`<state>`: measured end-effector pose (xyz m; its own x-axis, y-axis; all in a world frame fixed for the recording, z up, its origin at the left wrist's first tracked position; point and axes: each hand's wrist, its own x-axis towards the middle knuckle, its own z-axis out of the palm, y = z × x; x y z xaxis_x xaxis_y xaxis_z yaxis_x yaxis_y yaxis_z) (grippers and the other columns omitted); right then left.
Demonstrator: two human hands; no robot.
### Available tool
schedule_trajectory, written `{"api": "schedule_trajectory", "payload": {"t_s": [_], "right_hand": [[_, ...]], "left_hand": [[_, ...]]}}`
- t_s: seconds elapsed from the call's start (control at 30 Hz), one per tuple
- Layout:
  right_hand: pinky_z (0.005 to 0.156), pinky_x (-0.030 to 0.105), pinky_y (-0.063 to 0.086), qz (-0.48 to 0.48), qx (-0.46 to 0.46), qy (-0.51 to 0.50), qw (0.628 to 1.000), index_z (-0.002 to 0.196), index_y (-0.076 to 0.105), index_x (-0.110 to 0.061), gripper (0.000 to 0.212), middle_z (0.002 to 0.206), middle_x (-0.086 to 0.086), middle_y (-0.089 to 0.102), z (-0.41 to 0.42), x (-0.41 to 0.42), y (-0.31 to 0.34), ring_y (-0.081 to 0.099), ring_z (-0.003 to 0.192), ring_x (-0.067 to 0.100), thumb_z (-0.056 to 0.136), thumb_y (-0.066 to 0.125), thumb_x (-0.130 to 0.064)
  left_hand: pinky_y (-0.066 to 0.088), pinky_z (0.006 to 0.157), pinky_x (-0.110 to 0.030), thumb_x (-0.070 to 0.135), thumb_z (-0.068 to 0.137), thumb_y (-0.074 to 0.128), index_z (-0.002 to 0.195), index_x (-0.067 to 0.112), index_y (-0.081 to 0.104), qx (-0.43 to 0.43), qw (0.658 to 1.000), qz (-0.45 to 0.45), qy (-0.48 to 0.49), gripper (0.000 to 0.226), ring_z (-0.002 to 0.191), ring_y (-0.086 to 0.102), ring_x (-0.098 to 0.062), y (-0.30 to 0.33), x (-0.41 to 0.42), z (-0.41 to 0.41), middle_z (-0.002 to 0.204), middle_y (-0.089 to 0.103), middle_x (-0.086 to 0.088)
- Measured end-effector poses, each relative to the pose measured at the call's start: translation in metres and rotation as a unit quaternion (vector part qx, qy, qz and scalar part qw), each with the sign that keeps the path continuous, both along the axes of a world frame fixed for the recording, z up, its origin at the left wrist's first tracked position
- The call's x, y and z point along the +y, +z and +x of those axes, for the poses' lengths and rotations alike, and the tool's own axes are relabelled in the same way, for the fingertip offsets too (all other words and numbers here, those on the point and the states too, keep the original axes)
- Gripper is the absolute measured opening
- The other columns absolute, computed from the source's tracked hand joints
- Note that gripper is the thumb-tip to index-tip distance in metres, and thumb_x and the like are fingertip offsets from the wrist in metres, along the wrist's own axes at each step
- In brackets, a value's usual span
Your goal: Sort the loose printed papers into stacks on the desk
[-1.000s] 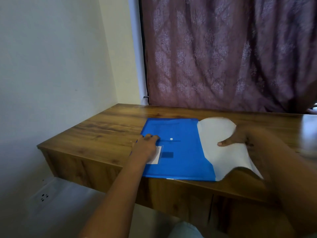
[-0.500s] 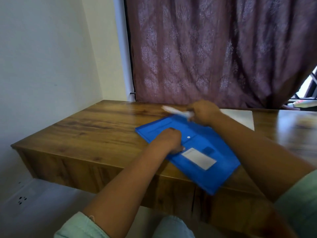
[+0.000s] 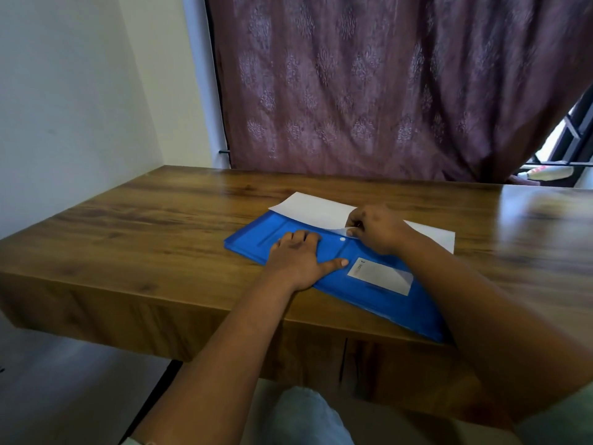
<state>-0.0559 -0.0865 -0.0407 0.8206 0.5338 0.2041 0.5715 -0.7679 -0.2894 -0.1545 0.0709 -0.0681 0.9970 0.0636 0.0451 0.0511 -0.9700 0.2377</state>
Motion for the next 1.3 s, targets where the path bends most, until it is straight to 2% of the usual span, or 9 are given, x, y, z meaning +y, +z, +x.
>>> {"api": "schedule_trajectory", "payload": {"t_s": [0.17,0.53,0.77,0.93,1.0,1.07,1.13,1.23,1.3], "right_hand": [[0.057,0.013,0.033,0.025,-0.007,0.003,1.0,0.105,0.072,-0.008,0.018,0.095,0.002,0.064,-0.001,0.006,-0.005,0.053,0.079,0.012,0.096,0.06,-0.017],[0.057,0.013,0.034,-0.1,-0.027,0.023,0.994,0.105,0.072,-0.013,0.02,0.105,0.003,0.067,-0.005,0.009,0.005,0.055,0.086,0.013,0.091,0.061,-0.003],[0.079,0.022,0.047,-0.176,-0.044,0.027,0.983,0.115,0.069,-0.01,0.032,0.115,0.006,0.066,-0.013,0.019,0.011,0.06,0.1,0.019,0.086,0.064,0.002],[0.099,0.033,0.046,-0.148,0.068,0.041,0.986,0.122,0.064,-0.017,0.03,0.123,-0.006,0.058,-0.019,0.007,0.024,0.053,0.11,0.016,0.094,0.059,-0.027],[0.108,0.033,0.035,-0.052,0.191,0.048,0.979,0.126,0.063,-0.023,0.032,0.125,-0.012,0.05,-0.023,-0.012,0.027,0.047,0.122,0.015,0.098,0.052,-0.037],[0.109,0.03,0.029,0.032,0.17,0.029,0.984,0.121,0.063,-0.03,0.024,0.135,-0.008,0.05,-0.017,-0.041,0.021,0.043,0.129,0.017,0.1,0.051,-0.033],[0.114,0.033,0.022,-0.036,0.077,-0.04,0.996,0.133,0.052,-0.034,0.034,0.15,-0.001,0.038,-0.008,-0.072,0.012,0.033,0.139,0.022,0.1,0.049,-0.037],[0.121,0.044,0.008,-0.152,0.139,-0.086,0.975,0.151,0.022,-0.04,0.052,0.162,0.003,0.014,-0.008,-0.095,-0.002,0.013,0.149,0.025,0.102,0.032,-0.051],[0.12,0.046,0.012,-0.183,0.125,-0.098,0.97,0.152,0.017,-0.043,0.055,0.162,0.005,0.016,-0.011,-0.092,-0.009,0.015,0.148,0.026,0.1,0.026,-0.058]], "left_hand": [[0.027,0.111,-0.045,0.078,0.086,0.037,0.148,0.023,0.032,-0.006,1.0,0.01,0.01,0.083,0.139,0.028,-0.027,-0.002,0.0,0.001,0.151,0.033,-0.005],[0.028,0.11,-0.045,0.077,0.086,0.038,0.147,0.023,0.033,-0.013,1.0,0.01,0.012,0.083,0.138,0.029,-0.026,-0.003,-0.001,-0.001,0.15,0.035,-0.005],[0.029,0.109,-0.045,0.078,0.086,0.037,0.146,0.021,0.035,-0.014,1.0,0.011,0.012,0.083,0.137,0.031,-0.027,-0.004,0.0,0.001,0.149,0.036,-0.005],[0.035,0.106,-0.045,0.079,0.083,0.042,0.138,0.018,0.039,-0.012,0.999,-0.017,0.027,0.083,0.131,0.035,-0.027,-0.002,-0.002,-0.005,0.141,0.04,-0.008],[0.037,0.102,-0.044,0.079,0.08,0.047,0.132,0.018,0.042,-0.023,0.999,-0.037,0.033,0.08,0.127,0.035,-0.027,-0.003,-0.001,-0.007,0.134,0.037,-0.007],[0.036,0.099,-0.042,0.08,0.078,0.049,0.129,0.021,0.044,-0.035,0.998,-0.038,0.021,0.077,0.124,0.033,-0.025,-0.003,0.002,-0.01,0.13,0.036,-0.004],[0.035,0.1,-0.042,0.082,0.075,0.049,0.131,0.025,0.045,-0.036,0.999,-0.034,0.008,0.08,0.125,0.033,-0.024,0.0,0.003,-0.012,0.13,0.037,-0.001],[0.03,0.108,-0.048,0.09,0.066,0.048,0.135,0.029,0.044,-0.009,0.999,-0.04,-0.003,0.092,0.132,0.03,-0.023,0.008,0.004,-0.016,0.136,0.037,0.002],[0.013,0.117,-0.058,0.091,0.063,0.049,0.141,0.033,0.04,0.028,0.999,-0.032,-0.008,0.098,0.142,0.023,-0.026,0.013,0.009,-0.017,0.146,0.033,0.003]]}}
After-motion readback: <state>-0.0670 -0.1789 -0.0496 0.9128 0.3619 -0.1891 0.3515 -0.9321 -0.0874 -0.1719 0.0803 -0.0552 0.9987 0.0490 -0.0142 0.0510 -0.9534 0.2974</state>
